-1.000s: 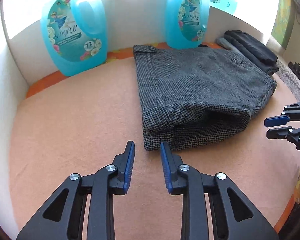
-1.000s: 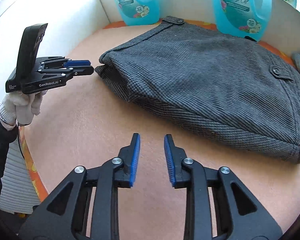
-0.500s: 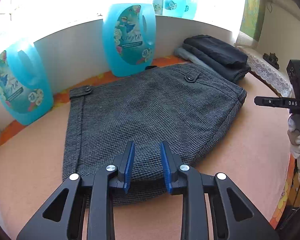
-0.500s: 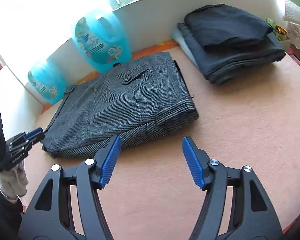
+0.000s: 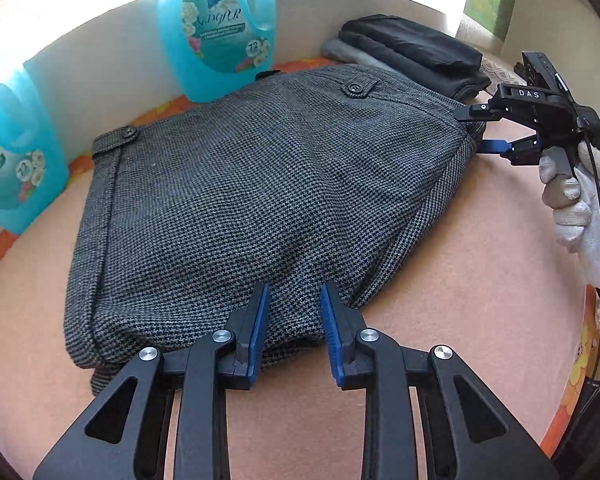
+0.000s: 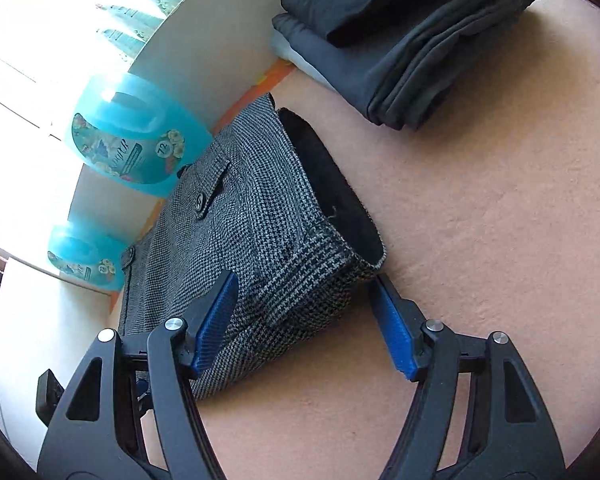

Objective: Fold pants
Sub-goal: 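Grasp the pants edge with the left gripper while the right gripper grasps beside it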

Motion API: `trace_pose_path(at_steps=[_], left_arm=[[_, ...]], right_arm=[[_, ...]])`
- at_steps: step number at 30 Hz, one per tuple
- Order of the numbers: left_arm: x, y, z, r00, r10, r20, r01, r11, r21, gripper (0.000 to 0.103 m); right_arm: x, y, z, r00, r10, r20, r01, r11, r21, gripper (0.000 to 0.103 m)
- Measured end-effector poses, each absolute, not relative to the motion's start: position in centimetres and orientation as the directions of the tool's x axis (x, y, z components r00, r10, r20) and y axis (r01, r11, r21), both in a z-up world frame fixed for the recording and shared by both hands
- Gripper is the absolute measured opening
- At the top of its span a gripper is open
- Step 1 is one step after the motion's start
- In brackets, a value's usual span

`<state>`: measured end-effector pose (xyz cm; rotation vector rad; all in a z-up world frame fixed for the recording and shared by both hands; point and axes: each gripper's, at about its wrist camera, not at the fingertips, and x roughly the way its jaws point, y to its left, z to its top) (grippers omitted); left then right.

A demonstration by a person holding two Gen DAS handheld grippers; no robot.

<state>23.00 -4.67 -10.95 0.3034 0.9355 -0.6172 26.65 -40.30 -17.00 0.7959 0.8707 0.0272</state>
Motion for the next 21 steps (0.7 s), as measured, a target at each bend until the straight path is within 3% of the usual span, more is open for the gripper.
trace_pose_path(at_steps=[1,3,6,12,21], left_arm=[[23.1,-4.8,-10.5,0.451,-0.361,-0.816,0.613,0.790,-0.011,0.025],[23.6,-4.9,-9.4,0.481,-0.362,-0.798,0.602,0.799,0.001,0.025],[24.7,-6.0,-7.8,0.528,-0.364,-0.767,0.589,0.808,0.022,0.025],[28.6,-10.2,-7.4,0.550,-0.370,-0.749,0.563,0.826,0.006,0.025],[32.5,-15.3,-11.9,0.495,-0.334,-0.802,0.538,0.843,-0.018,0.025]], right_arm=[[27.0,-40.0,-17.0,0.662,0.326,-0.675,0.285,0.723,0.629,0.069],[27.4,-39.4,-17.1,0.655,0.324,-0.682,0.275,0.739,0.615,0.045],[27.2,-39.1,-16.7,0.674,0.309,-0.671,0.246,0.763,0.598,0.032],[26.3,-38.5,-15.2,0.708,0.254,-0.659,0.210,0.815,0.540,0.023],[26.3,-38.3,-14.9,0.715,0.235,-0.659,0.178,0.849,0.497,0.022]])
